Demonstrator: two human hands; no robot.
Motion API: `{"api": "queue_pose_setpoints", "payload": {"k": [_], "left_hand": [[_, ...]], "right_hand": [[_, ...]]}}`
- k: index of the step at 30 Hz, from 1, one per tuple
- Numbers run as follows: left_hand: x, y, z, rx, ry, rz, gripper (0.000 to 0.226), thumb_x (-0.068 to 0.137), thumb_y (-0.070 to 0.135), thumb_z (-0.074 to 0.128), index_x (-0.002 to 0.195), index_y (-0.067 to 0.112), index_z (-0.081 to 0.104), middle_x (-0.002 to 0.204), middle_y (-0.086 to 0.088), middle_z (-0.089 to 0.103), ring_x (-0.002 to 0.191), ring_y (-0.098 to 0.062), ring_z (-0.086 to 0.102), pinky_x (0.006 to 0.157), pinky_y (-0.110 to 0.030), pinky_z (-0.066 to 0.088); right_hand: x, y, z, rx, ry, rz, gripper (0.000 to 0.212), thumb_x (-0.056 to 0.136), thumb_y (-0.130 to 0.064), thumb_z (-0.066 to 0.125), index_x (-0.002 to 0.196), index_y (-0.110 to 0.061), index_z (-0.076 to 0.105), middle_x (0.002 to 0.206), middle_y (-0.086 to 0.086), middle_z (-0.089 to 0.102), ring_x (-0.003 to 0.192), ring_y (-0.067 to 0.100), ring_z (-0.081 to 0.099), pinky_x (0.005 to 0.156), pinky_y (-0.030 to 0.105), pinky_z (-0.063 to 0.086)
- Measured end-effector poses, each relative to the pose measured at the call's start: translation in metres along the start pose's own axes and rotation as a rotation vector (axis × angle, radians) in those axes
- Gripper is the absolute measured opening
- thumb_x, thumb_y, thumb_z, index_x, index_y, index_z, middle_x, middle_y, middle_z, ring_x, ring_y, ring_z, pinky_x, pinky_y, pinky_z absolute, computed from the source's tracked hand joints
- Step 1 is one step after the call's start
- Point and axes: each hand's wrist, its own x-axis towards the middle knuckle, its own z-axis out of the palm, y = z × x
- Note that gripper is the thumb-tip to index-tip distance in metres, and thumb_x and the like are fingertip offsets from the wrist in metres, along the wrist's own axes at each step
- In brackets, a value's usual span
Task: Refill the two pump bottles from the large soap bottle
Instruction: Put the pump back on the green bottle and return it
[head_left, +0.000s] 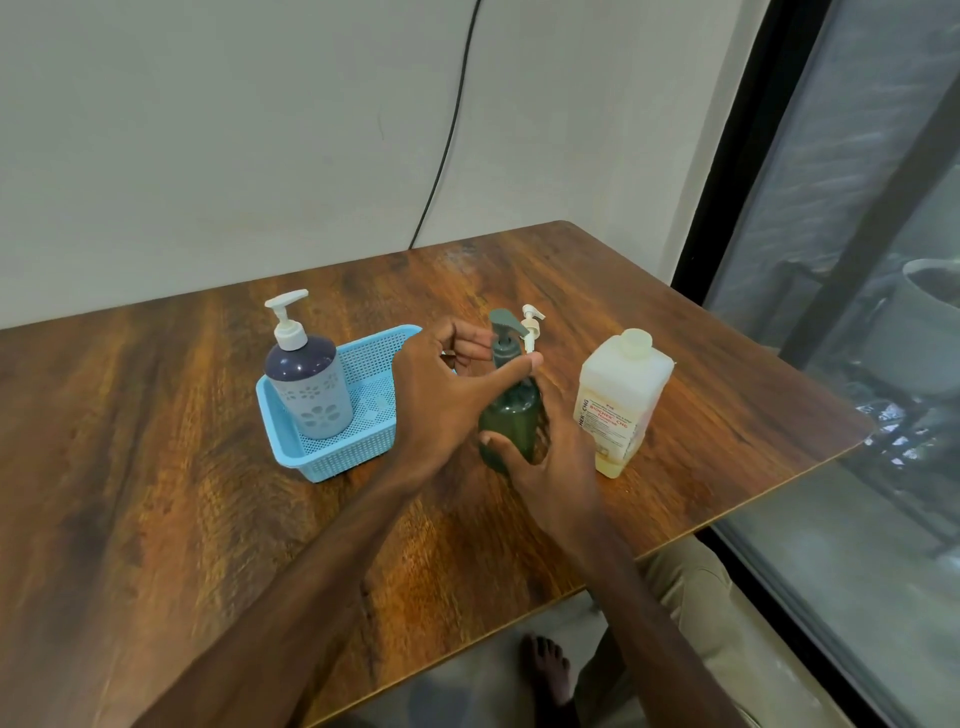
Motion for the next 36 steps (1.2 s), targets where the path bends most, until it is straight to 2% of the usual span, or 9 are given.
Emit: {"api": "queue_pose_setpoints", "payload": {"k": [3, 6, 8, 15, 18, 22, 27, 31, 36], "left_hand": [[0.003, -0.001, 0.0, 0.009, -0.062, -0.011, 0.039, 0.065, 0.044, 0.096, 0.088, 0.032, 0.067, 0.08, 0.022, 0.071, 0.077, 0.009, 0.07, 0.062, -0.009, 0.053], [0.001, -0.009, -0.002, 0.021, -0.119, -0.022, 0.035, 0.067, 0.043, 0.095, 0.087, 0.034, 0.069, 0.081, 0.021, 0.073, 0.078, 0.007, 0.071, 0.064, -0.009, 0.053], [0.0, -0.012, -0.004, 0.026, -0.143, -0.02, 0.033, 0.068, 0.042, 0.095, 0.086, 0.036, 0.069, 0.08, 0.022, 0.074, 0.077, 0.006, 0.072, 0.065, -0.01, 0.054], [0.016, -0.022, -0.016, 0.101, -0.343, 0.034, 0.03, 0.079, 0.031, 0.09, 0.104, 0.035, 0.074, 0.098, 0.027, 0.073, 0.097, 0.013, 0.068, 0.079, 0.0, 0.046], [0.02, -0.027, -0.016, 0.062, -0.411, 0.024, 0.033, 0.081, 0.022, 0.088, 0.111, 0.027, 0.077, 0.108, 0.019, 0.077, 0.105, 0.006, 0.07, 0.088, -0.004, 0.048], [0.019, -0.026, -0.012, 0.012, -0.449, 0.024, 0.034, 0.085, 0.014, 0.084, 0.113, 0.03, 0.073, 0.106, 0.021, 0.077, 0.104, 0.005, 0.071, 0.084, -0.008, 0.053], [0.015, -0.021, -0.015, 0.076, -0.393, 0.047, 0.027, 0.085, 0.031, 0.085, 0.101, 0.045, 0.07, 0.094, 0.031, 0.074, 0.095, 0.008, 0.07, 0.08, -0.008, 0.052], [0.008, -0.018, -0.008, 0.075, -0.245, 0.059, 0.031, 0.076, 0.036, 0.092, 0.102, 0.032, 0.077, 0.091, 0.028, 0.073, 0.089, 0.011, 0.07, 0.074, -0.006, 0.051], [0.001, -0.019, -0.003, 0.116, -0.128, 0.043, 0.038, 0.071, 0.049, 0.091, 0.102, 0.032, 0.078, 0.095, 0.024, 0.073, 0.09, 0.013, 0.068, 0.071, -0.006, 0.051]], "right_hand": [[0.001, 0.002, 0.0, 0.0, 0.001, -0.002, 0.082, 0.089, -0.049, 0.069, 0.156, -0.033, 0.024, 0.153, -0.016, 0.041, 0.13, -0.007, 0.039, 0.096, 0.001, 0.034], [0.001, 0.005, 0.002, -0.005, -0.01, 0.018, 0.08, 0.088, -0.046, 0.071, 0.153, -0.034, 0.028, 0.153, -0.013, 0.044, 0.135, 0.007, 0.046, 0.106, 0.029, 0.047], [0.001, 0.006, 0.002, -0.015, -0.016, 0.023, 0.081, 0.088, -0.046, 0.072, 0.154, -0.033, 0.027, 0.152, -0.012, 0.044, 0.135, 0.01, 0.047, 0.106, 0.037, 0.05], [0.003, 0.003, 0.0, -0.01, -0.019, 0.021, 0.078, 0.088, -0.045, 0.071, 0.153, -0.032, 0.03, 0.151, -0.012, 0.045, 0.132, 0.007, 0.047, 0.097, 0.015, 0.041], [0.002, 0.003, 0.0, 0.0, -0.016, 0.003, 0.077, 0.089, -0.044, 0.071, 0.154, -0.032, 0.03, 0.152, -0.012, 0.045, 0.133, 0.005, 0.046, 0.1, 0.015, 0.041], [0.001, 0.001, -0.001, -0.005, -0.013, 0.015, 0.081, 0.089, -0.04, 0.072, 0.156, -0.031, 0.027, 0.155, -0.012, 0.042, 0.137, 0.008, 0.043, 0.107, 0.025, 0.042], [0.001, -0.002, -0.002, -0.013, -0.014, 0.023, 0.076, 0.089, -0.043, 0.071, 0.152, -0.035, 0.03, 0.151, -0.013, 0.045, 0.125, -0.004, 0.042, 0.086, -0.003, 0.032], [0.001, 0.0, -0.002, -0.028, -0.012, 0.029, 0.077, 0.088, -0.043, 0.071, 0.153, -0.028, 0.031, 0.149, -0.008, 0.048, 0.128, 0.003, 0.047, 0.089, 0.0, 0.033], [0.001, 0.001, -0.001, -0.028, -0.018, 0.038, 0.081, 0.089, -0.041, 0.072, 0.155, -0.029, 0.027, 0.153, -0.008, 0.045, 0.134, 0.01, 0.046, 0.1, 0.019, 0.042]]}}
